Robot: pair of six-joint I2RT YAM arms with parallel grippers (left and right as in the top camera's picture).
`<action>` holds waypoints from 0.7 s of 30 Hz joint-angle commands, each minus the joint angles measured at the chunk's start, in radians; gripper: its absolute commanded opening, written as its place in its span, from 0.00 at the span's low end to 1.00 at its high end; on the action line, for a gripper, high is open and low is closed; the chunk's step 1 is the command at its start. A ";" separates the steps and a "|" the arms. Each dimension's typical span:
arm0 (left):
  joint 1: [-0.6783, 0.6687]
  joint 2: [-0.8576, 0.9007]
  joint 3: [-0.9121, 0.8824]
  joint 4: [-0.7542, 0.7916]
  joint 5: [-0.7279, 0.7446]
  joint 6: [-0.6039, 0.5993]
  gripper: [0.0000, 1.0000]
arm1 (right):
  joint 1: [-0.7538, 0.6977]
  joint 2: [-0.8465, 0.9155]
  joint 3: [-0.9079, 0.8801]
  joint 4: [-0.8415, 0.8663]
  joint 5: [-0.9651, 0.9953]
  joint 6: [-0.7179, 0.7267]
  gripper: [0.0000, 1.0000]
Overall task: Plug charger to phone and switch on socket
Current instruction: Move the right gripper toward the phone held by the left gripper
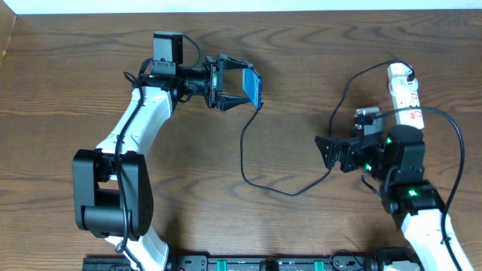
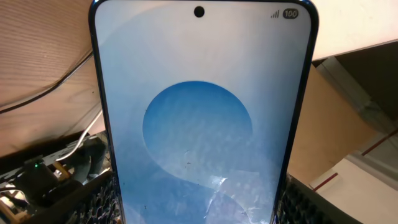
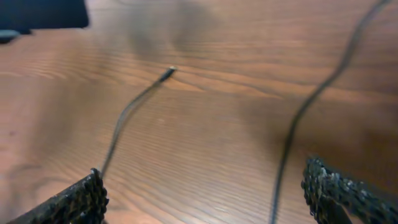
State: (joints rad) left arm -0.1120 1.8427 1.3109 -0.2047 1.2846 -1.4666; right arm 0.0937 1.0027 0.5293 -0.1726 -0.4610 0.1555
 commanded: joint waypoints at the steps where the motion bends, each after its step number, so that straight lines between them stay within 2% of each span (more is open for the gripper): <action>1: 0.006 -0.019 0.023 0.006 0.036 -0.006 0.69 | -0.008 0.032 0.085 -0.055 -0.106 0.008 0.99; 11: 0.006 -0.019 0.023 0.006 0.010 -0.006 0.69 | -0.008 0.130 0.409 -0.386 -0.161 -0.029 0.99; 16: 0.006 -0.019 0.023 0.005 -0.022 -0.006 0.69 | -0.008 0.232 0.670 -0.676 -0.185 -0.182 0.99; 18: 0.004 -0.019 0.023 0.006 -0.031 -0.006 0.69 | -0.008 0.255 0.735 -0.721 -0.185 -0.214 0.99; 21: 0.003 -0.019 0.023 0.005 -0.048 -0.006 0.69 | -0.008 0.258 0.761 -0.662 -0.156 -0.216 0.99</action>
State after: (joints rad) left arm -0.1120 1.8427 1.3109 -0.2047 1.2392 -1.4700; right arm 0.0937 1.2572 1.2522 -0.8555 -0.6209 0.0010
